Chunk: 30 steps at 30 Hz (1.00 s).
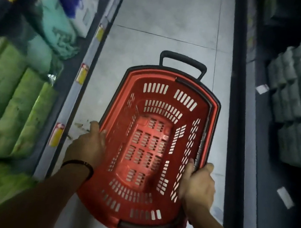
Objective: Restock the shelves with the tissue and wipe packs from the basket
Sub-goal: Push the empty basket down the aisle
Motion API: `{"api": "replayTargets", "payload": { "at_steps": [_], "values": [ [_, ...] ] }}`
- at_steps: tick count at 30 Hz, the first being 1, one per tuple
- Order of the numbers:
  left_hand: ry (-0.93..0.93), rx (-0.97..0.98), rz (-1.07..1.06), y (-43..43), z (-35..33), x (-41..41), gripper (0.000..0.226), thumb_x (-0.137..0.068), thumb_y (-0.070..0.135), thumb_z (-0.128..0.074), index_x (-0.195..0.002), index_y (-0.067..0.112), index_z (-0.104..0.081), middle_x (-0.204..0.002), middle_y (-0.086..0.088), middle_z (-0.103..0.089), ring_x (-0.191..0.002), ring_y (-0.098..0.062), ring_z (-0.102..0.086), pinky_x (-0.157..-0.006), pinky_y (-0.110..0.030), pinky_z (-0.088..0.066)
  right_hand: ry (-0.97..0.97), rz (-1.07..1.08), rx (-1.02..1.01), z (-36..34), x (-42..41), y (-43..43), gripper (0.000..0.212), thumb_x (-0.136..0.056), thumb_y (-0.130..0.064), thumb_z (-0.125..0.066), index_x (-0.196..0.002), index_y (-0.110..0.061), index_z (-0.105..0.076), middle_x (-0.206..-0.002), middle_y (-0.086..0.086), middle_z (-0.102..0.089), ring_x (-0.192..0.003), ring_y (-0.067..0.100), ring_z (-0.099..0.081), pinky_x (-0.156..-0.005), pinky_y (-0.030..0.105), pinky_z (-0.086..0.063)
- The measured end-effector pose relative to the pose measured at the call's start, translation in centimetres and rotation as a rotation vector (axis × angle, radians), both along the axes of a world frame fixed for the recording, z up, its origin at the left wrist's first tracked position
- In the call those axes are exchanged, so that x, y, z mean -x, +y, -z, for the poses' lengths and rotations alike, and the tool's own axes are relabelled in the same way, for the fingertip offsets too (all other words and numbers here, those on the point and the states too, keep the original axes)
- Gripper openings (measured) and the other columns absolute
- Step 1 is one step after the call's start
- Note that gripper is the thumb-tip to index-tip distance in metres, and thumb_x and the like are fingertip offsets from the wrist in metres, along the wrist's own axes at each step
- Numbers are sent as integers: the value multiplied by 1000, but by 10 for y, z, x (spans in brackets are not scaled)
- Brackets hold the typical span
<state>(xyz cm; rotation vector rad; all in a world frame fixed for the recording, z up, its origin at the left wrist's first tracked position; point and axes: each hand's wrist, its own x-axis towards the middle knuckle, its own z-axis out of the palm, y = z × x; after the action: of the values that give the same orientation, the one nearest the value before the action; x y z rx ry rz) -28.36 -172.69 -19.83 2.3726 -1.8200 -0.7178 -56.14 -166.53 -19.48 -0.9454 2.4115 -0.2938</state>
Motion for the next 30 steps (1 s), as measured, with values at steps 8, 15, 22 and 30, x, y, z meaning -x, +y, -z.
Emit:
{"api": "replayTargets", "payload": {
  "at_steps": [8,15,22,30],
  "values": [
    [60,-9,-76,-204,2,57,27,-108,51,-26,-108,26,-33,-79,-1,-64,-68,-28,-64,-69,-44,-56,30,-27,-17,-7,56,-214,44,-100,-68,-37,-110,-25,-35,-103,12,-71,-88,37,-72,-82,57,-62],
    [125,-37,-109,-389,5,100,28,-104,55,-26,-111,29,-33,-88,-6,-69,-77,-35,-70,-80,-55,-60,64,-34,-37,-11,101,-407,49,-101,-67,-37,-119,-22,-35,-106,13,-69,-88,36,-72,-79,57,-63],
    [138,-21,-117,-546,5,139,26,-108,48,-29,-111,22,-34,-89,-15,-71,-81,-40,-70,-82,-55,-58,44,-62,-59,-7,143,-573,54,-105,-60,-39,-135,-16,-37,-100,6,-59,-79,25,-59,-72,42,-57],
    [146,-71,-205,-734,4,179,31,-105,55,-29,-115,27,-36,-100,-14,-70,-91,-39,-70,-89,-57,-55,40,-71,-80,-5,183,-770,58,-104,-61,-40,-141,-17,-32,-111,14,-68,-81,27,-67,-73,48,-64]
  ]
}}
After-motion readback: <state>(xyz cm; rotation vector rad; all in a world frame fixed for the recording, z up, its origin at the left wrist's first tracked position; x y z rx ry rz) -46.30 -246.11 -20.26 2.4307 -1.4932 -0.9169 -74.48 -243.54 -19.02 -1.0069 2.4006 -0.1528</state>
